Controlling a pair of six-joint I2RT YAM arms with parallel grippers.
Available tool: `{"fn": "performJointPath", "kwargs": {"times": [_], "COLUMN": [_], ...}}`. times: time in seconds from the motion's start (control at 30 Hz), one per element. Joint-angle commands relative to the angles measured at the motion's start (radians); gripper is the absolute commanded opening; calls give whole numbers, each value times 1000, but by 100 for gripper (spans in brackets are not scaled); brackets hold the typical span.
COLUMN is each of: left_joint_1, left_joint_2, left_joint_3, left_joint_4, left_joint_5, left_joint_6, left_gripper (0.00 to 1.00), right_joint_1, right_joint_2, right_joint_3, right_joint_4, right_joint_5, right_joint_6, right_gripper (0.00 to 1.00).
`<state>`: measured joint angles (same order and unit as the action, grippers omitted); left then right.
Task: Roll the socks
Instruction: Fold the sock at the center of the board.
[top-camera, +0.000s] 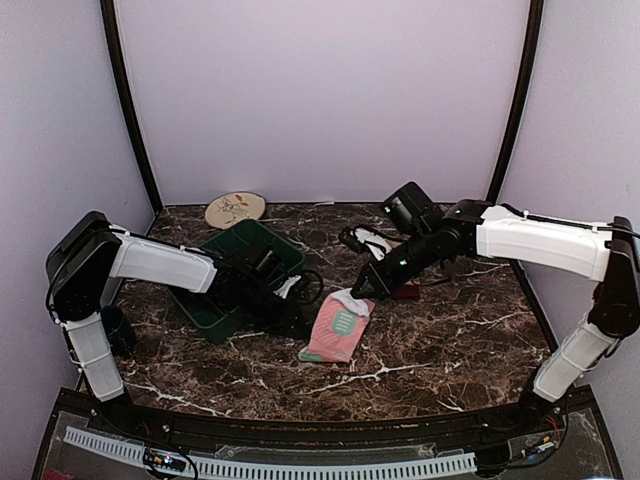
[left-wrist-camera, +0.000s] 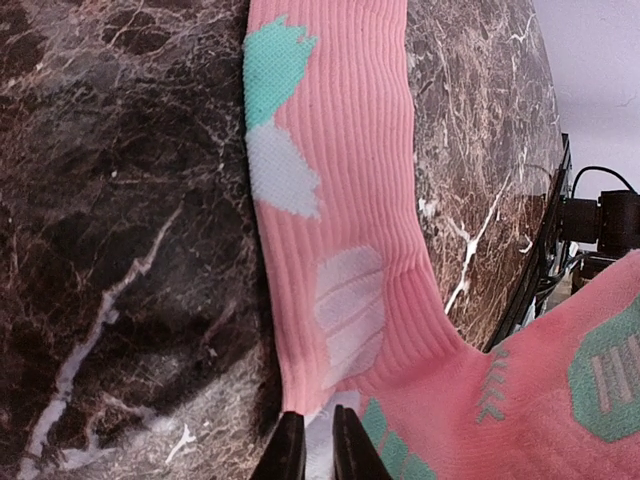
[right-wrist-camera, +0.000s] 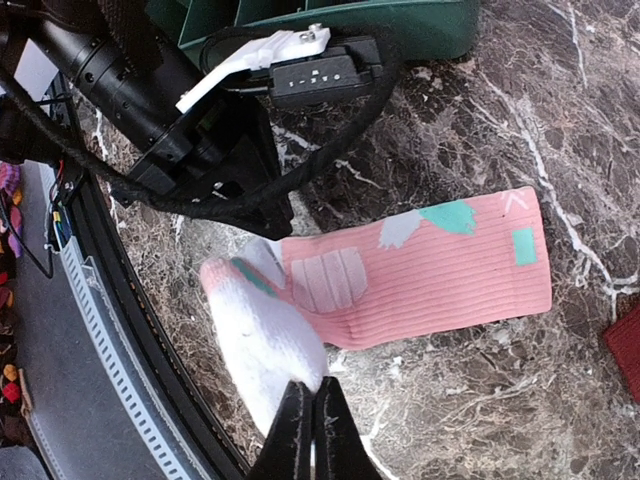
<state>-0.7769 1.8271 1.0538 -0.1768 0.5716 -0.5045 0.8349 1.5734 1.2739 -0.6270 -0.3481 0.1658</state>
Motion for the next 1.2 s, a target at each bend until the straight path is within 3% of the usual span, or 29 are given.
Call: {"fn": "performJointPath", "kwargs": {"times": [0.0, 1.17], "left_joint_1": [-1, 10], "left_joint_2": [-2, 22], "left_joint_3": [4, -1], "left_joint_4": [-20, -36], "left_joint_5": [2, 27], "left_joint_6": [19, 39], "left_gripper": [13, 7], "right_joint_1": [-30, -178], "right_joint_2": [52, 355], "right_joint_3": [47, 168], "right_joint_4": [24, 41], "right_joint_5": [-12, -26], "right_joint_6": [-23, -57], "right_gripper": [0, 0]}}
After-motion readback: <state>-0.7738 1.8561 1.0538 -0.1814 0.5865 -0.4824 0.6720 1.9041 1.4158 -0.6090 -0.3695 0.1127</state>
